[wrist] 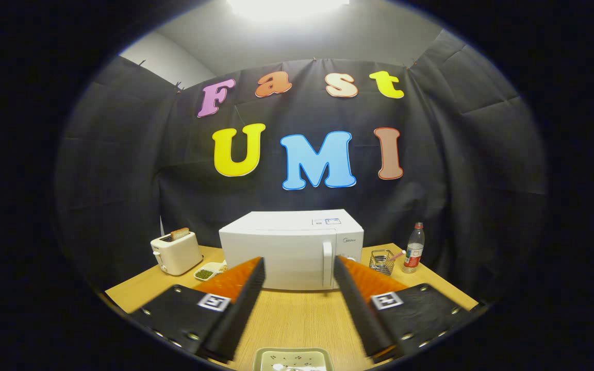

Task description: Open the microwave, put the food inside, and close the microwave door.

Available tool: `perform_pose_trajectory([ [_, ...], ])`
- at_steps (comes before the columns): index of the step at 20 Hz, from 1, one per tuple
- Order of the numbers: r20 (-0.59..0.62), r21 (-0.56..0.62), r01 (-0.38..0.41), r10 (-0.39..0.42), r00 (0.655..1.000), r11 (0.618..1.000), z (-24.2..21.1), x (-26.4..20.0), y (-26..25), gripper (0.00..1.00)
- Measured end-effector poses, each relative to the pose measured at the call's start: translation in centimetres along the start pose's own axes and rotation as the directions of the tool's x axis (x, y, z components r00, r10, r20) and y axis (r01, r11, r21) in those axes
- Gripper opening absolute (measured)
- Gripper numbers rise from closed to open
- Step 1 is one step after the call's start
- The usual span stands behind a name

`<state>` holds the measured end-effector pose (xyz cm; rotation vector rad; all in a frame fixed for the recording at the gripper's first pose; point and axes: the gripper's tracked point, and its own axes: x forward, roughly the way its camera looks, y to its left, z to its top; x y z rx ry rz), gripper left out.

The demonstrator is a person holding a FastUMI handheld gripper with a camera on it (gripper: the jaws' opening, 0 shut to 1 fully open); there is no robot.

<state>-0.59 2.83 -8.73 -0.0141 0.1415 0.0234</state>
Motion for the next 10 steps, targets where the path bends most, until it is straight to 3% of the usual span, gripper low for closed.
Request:
perform_pose_trajectory([
  [1,0.009,-0.007,0.008,-0.007,1.000,1.000,0.3,-0.7,-0.3,0.99],
  [10,0.033,0.001,0.006,-0.006,0.999,1.000,0.7,-3.6,0.7,0.96],
])
